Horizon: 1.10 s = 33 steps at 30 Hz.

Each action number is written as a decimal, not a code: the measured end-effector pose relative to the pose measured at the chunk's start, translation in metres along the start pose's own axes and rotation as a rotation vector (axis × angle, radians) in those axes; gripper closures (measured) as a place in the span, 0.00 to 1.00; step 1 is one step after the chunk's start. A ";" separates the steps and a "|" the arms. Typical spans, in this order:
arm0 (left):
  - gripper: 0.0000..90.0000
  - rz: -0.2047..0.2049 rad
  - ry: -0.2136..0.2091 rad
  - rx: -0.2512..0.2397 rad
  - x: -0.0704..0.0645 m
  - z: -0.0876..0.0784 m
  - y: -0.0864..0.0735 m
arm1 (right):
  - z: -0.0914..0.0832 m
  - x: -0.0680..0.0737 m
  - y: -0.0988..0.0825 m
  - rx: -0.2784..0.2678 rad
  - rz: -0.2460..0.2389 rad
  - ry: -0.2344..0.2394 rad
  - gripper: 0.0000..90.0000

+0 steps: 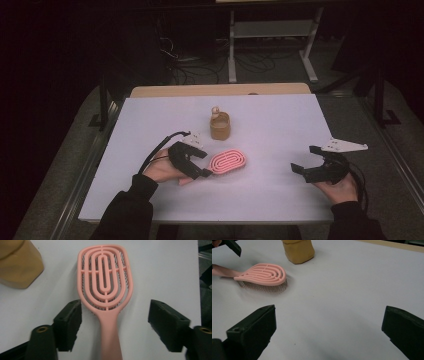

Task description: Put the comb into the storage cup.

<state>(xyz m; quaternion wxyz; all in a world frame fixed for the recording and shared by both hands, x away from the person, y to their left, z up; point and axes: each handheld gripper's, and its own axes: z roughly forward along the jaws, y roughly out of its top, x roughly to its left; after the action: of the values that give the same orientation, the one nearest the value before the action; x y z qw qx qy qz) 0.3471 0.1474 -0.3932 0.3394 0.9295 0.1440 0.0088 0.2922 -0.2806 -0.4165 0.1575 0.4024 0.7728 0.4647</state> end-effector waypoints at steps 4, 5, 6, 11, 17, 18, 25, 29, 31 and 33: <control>0.19 -0.025 -0.015 0.005 0.001 0.006 -0.003 | 0.000 0.000 0.000 0.002 -0.001 0.000 0.00; 0.18 -0.029 -0.021 0.006 0.001 0.007 -0.003 | 0.000 0.000 0.000 0.003 -0.001 0.000 0.00; 0.17 -0.034 -0.024 0.009 0.001 0.008 -0.003 | 0.000 0.000 0.000 0.003 -0.001 0.000 0.00; 0.11 -0.038 -0.037 0.033 -0.001 0.015 -0.004 | 0.002 0.000 0.000 0.007 -0.001 0.001 0.00; 0.10 -0.028 -0.036 0.068 -0.002 0.021 -0.005 | 0.002 0.000 0.000 0.007 -0.002 0.002 0.00; 0.10 -0.030 -0.043 0.073 -0.002 0.022 -0.005 | 0.002 0.000 0.000 0.007 -0.001 0.002 0.00; 0.11 -0.041 -0.048 0.094 0.001 0.026 -0.010 | 0.001 0.000 0.000 0.006 -0.002 0.004 0.00; 0.16 -0.049 -0.055 0.095 0.004 0.026 -0.013 | 0.001 0.000 0.000 0.006 -0.002 0.004 0.00; 0.18 -0.052 -0.055 0.093 0.004 0.026 -0.013 | 0.001 0.000 0.000 0.007 -0.002 0.005 0.00; 0.20 -0.045 -0.059 0.099 0.004 0.028 -0.014 | 0.002 0.000 0.000 0.007 -0.003 0.005 0.00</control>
<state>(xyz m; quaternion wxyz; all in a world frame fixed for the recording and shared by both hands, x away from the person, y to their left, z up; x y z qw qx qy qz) 0.3504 0.1412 -0.4235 0.2972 0.9416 0.1550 -0.0334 0.2929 -0.2795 -0.4174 0.1548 0.4005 0.7755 0.4628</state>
